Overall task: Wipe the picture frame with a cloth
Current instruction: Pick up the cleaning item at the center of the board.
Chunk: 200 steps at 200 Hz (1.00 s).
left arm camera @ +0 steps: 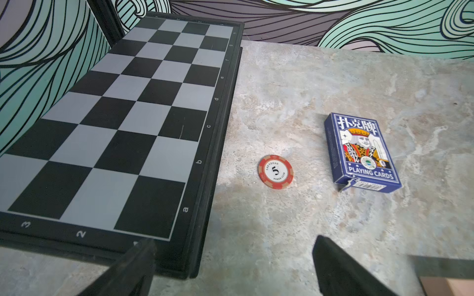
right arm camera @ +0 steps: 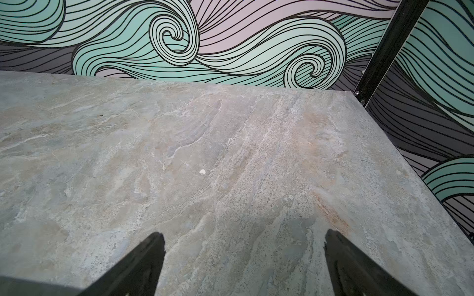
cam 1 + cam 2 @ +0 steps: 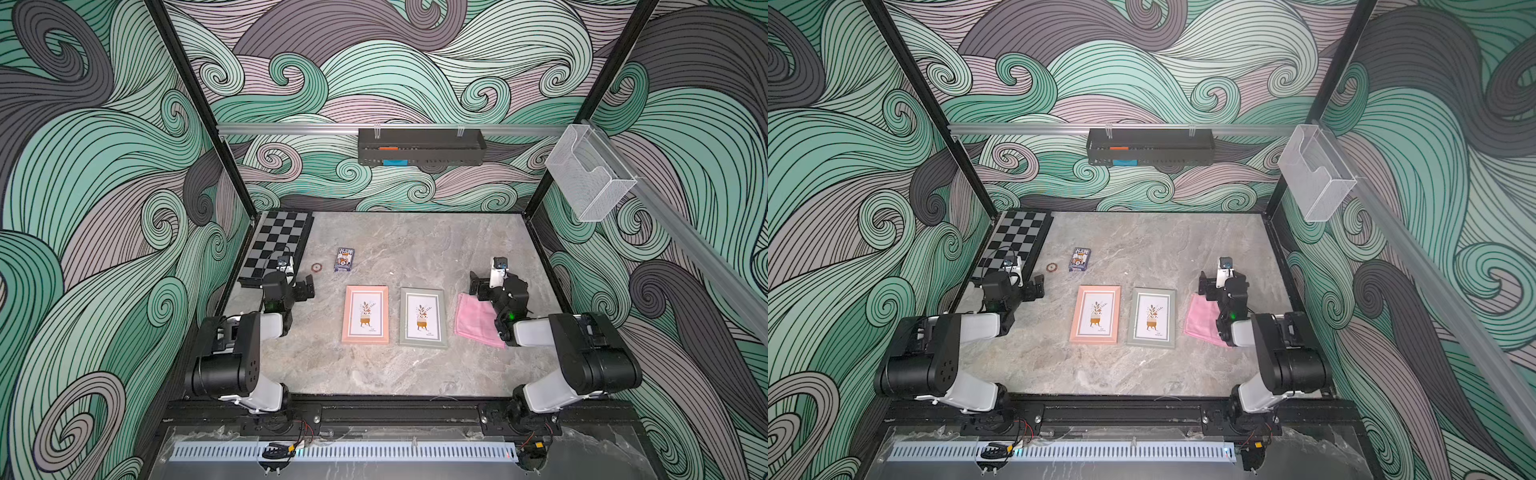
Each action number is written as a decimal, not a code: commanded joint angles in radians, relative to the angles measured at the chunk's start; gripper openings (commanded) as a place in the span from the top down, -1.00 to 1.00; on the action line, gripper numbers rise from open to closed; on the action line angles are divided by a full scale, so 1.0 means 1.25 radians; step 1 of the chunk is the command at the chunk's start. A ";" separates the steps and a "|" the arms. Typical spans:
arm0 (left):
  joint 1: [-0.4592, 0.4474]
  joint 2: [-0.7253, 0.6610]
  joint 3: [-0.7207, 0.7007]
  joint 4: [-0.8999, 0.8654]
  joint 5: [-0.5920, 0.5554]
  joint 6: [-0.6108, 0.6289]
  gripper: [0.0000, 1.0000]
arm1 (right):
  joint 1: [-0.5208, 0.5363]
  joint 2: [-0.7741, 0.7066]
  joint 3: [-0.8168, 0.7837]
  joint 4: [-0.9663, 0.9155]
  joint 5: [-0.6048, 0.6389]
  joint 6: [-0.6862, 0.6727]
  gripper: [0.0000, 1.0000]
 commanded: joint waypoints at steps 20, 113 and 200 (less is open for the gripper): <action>0.004 0.009 0.024 0.014 0.009 -0.010 -0.97 | 0.004 0.009 0.011 0.015 0.003 -0.006 -0.98; 0.005 0.010 0.024 0.013 0.009 -0.010 -0.97 | 0.004 0.009 0.011 0.015 0.004 -0.006 -0.98; 0.005 0.009 0.024 0.013 0.009 -0.010 -0.97 | -0.007 0.007 0.014 0.009 -0.022 0.000 -0.98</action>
